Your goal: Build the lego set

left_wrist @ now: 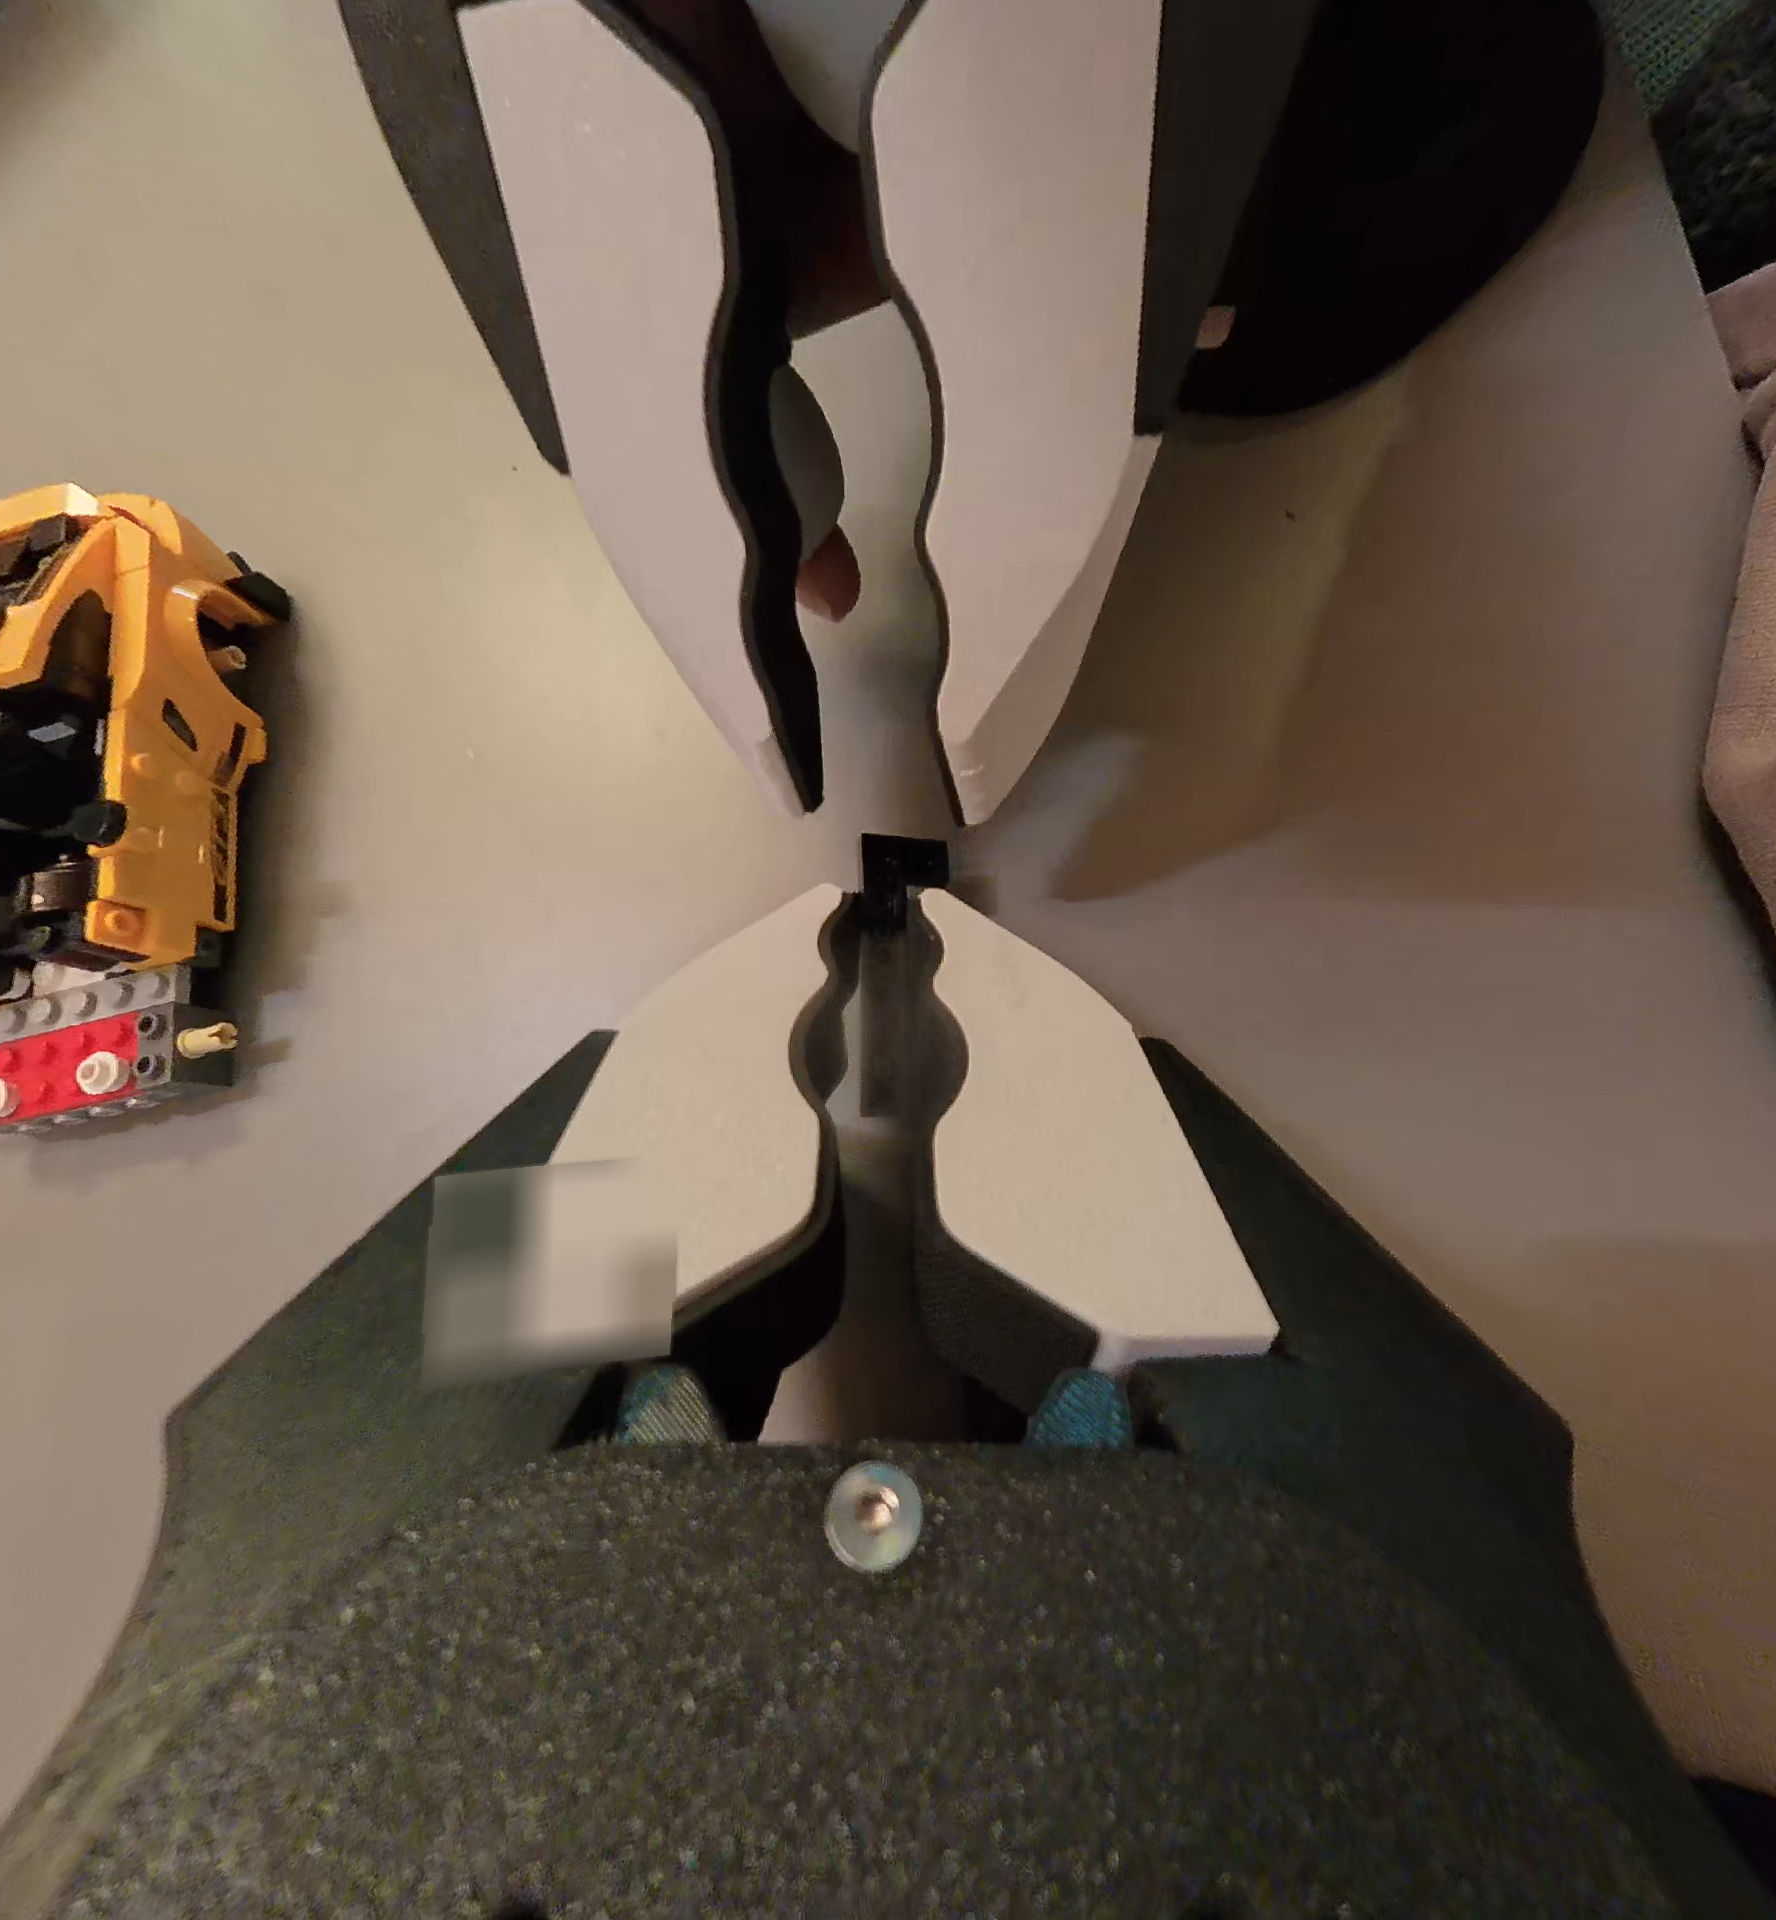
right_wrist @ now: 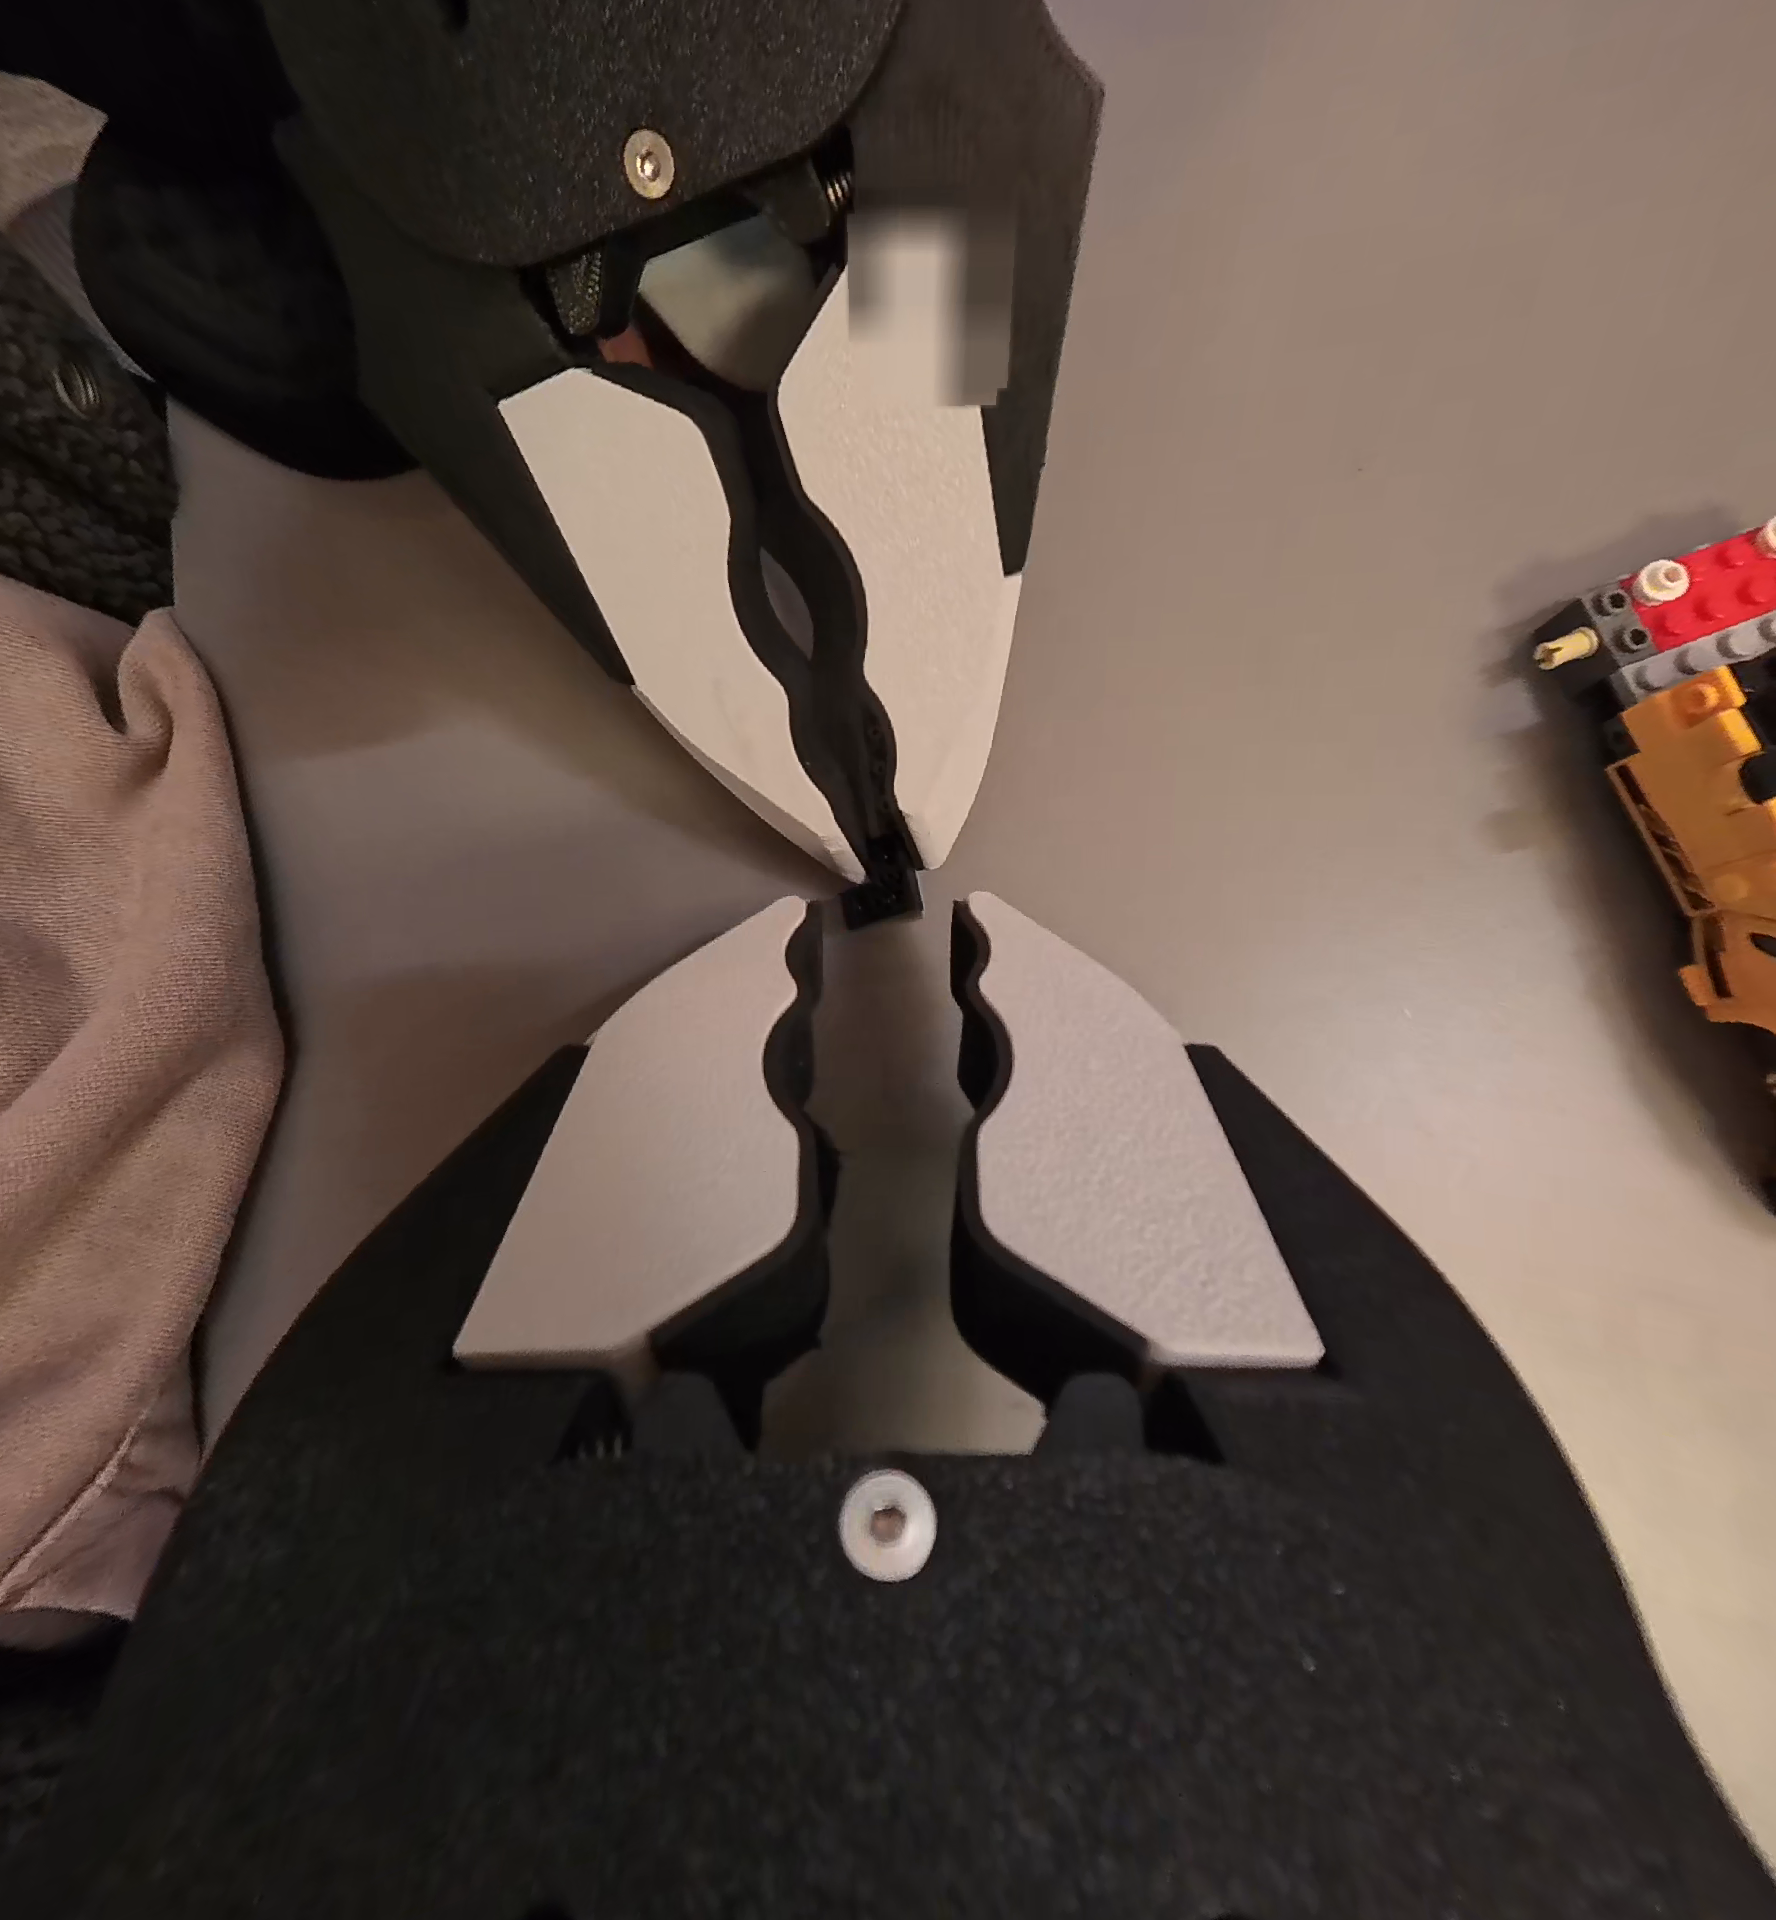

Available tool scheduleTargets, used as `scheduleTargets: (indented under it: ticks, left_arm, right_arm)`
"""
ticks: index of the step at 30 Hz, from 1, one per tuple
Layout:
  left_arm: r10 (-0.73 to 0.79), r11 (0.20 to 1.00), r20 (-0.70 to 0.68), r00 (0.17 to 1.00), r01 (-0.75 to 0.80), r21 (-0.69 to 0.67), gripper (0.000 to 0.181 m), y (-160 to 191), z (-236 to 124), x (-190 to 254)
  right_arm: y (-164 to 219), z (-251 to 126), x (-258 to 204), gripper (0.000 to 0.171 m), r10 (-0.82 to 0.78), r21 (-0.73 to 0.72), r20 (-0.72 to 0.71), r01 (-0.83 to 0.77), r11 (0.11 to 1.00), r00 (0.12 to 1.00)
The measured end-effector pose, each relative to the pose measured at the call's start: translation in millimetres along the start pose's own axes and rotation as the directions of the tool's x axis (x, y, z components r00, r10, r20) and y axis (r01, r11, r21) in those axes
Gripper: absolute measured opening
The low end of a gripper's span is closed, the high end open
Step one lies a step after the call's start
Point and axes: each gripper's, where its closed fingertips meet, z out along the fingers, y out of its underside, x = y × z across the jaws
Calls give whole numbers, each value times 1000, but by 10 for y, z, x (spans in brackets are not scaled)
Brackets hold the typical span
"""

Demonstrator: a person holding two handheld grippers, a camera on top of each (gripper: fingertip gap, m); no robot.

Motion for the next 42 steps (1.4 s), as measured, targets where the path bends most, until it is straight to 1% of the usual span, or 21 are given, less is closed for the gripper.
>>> scheduleTargets:
  ticks: [4, 6, 9, 11, 13, 17, 22, 25, 33, 36, 40, 42]
  left_arm:
    - [-2, 1000, 8, 1000, 2, 8, 8, -12, -11, -15]
    - [-2, 1000, 14, 1000, 2, 14, 8, -21, -20, -26]
    - [-4, 1000, 26, 1000, 3, 25, 8, -39, -40, -46]
    - [-6, 999, 33, 999, 5, 34, 8, -53, -57, -59]
    - [-7, 999, 38, 999, 5, 48, 8, -81, -74, -68]
    - [2, 997, 53, 999, -6, 72, 8, -136, -106, -75]
    - [4, 994, 83, 997, -12, 104, 8, -201, -165, -110]
    - [1, 994, 91, 996, -11, 111, 8, -210, -185, -124]
    - [8, 991, 117, 993, -24, 129, 8, -250, -234, -151]
    - [31, 990, 151, 988, -51, 131, 8, -277, -260, -168]
    - [80, 986, 219, 973, -109, 126, 8, -318, -304, -204]
    - [106, 982, 258, 960, -142, 122, 8, -347, -332, -224]
  right_arm:
    - [-70, -72, 24, 24, 37, 55, 4, -37, 998, 999]
    - [-142, -153, 54, 24, 74, 113, 16, -75, 991, 997]
    - [-235, -374, 148, 25, 166, 223, 44, -172, 959, 985]
    - [-210, -503, 210, 25, 251, 267, 80, -264, 927, 965]
    - [-127, -543, 245, 25, 335, 275, 112, -353, 894, 936]
    - [0, -440, 182, 28, 462, 231, 206, -502, 833, 862]
    - [-72, -321, 148, 28, 581, 200, 346, -663, 721, 737]
    - [-121, -270, 155, 28, 605, 194, 380, -700, 687, 699]
    - [-232, -151, 65, 26, 618, 161, 445, -737, 657, 648]
    - [-266, -142, 38, 22, 615, 160, 472, -747, 645, 632]
    - [-324, -171, 34, 10, 600, 190, 494, -752, 632, 629]
    - [-355, -203, 40, 10, 585, 218, 498, -745, 630, 640]
